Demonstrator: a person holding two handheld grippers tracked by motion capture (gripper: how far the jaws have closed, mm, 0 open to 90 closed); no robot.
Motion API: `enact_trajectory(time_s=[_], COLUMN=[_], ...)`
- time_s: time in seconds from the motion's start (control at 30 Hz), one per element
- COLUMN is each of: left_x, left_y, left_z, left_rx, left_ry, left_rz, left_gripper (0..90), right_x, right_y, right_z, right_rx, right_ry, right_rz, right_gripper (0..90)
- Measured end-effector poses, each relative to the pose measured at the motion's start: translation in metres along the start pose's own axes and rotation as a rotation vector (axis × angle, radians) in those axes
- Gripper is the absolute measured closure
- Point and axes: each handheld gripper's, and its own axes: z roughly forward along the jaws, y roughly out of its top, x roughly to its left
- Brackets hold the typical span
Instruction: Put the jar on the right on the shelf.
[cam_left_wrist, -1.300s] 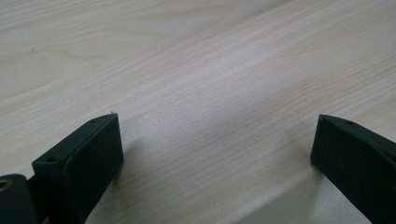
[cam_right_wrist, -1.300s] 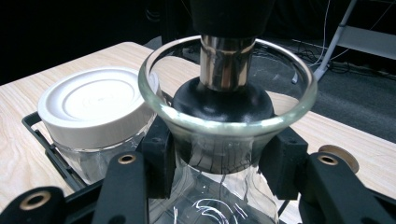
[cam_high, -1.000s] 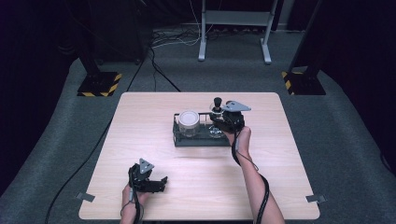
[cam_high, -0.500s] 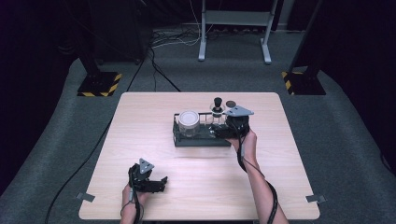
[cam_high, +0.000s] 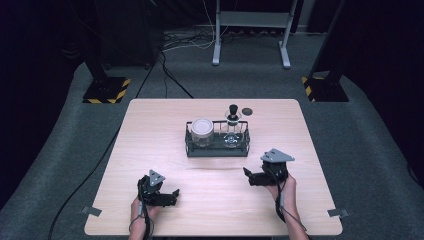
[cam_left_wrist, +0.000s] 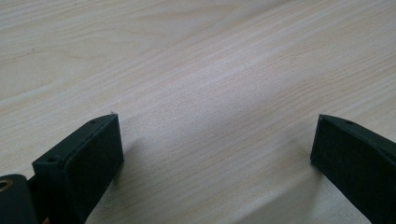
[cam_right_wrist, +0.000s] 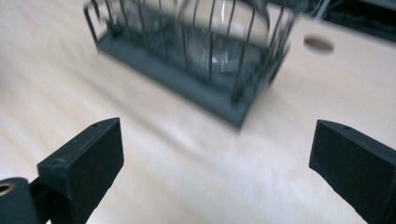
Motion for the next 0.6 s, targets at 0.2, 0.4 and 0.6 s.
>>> enact_trajectory(time_s=[0.2, 0.4, 0.6], left_x=[0.000, 0.000, 0.000], left_y=[0.000, 0.000, 0.000], left_z=[0.000, 0.000, 0.000], left_rx=[0.000, 0.000, 0.000], left_ry=[0.000, 0.000, 0.001], left_rz=[0.000, 0.000, 0.000], left_gripper=[1.9, 1.9, 1.9], right_x=[-0.001, -0.004, -0.005], right_y=[-0.049, -0.072, -0.079], right_z=[-0.007, -0.015, -0.013], right_rx=[0.083, 0.103, 0.125], right_ry=[-0.008, -0.009, -0.012], right_rz=[0.052, 0.085, 0.090], right_gripper=[1.8, 1.7, 1.0])
